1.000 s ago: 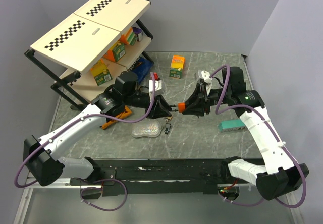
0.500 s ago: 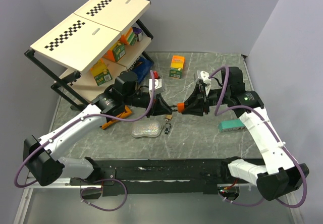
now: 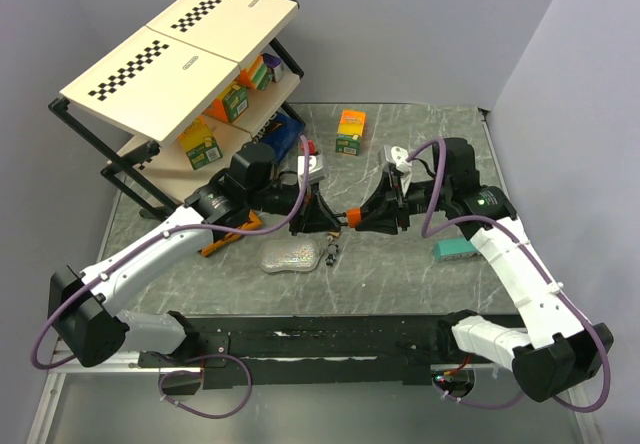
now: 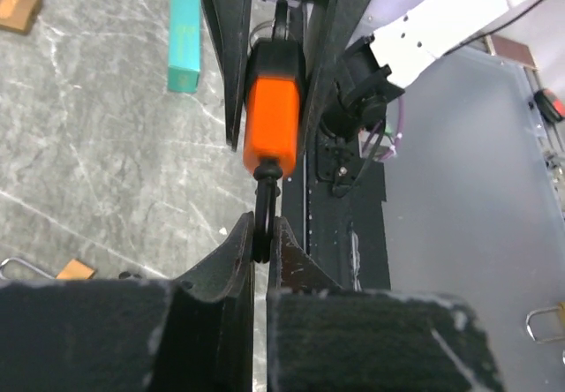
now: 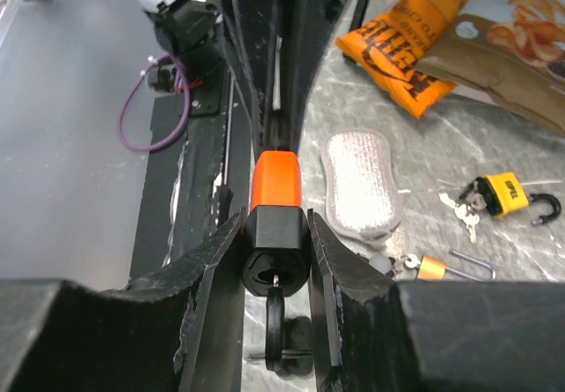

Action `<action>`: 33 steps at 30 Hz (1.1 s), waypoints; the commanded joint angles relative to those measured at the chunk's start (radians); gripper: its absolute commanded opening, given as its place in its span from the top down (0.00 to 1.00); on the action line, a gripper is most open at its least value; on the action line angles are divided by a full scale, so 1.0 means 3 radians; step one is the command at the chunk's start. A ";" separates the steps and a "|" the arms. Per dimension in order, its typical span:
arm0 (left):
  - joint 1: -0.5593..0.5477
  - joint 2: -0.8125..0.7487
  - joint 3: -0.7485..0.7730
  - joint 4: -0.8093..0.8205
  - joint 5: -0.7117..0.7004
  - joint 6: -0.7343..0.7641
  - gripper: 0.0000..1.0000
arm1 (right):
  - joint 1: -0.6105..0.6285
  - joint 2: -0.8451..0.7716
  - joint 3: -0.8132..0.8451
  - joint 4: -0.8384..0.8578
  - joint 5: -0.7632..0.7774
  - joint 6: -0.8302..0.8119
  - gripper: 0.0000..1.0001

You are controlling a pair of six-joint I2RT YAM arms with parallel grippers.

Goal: Lock with the key
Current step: Lock the lock.

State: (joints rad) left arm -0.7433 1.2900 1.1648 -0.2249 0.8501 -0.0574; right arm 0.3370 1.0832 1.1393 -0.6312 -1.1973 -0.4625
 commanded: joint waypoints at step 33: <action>0.0054 -0.0112 -0.0150 0.0403 0.0163 0.0155 0.99 | -0.0141 0.0465 0.0666 -0.1387 -0.0065 -0.1007 0.39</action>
State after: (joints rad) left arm -0.7391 1.3151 1.1282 -0.1951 0.8829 -0.0765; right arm 0.3473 1.2076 1.2316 -0.8703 -1.1896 -0.5549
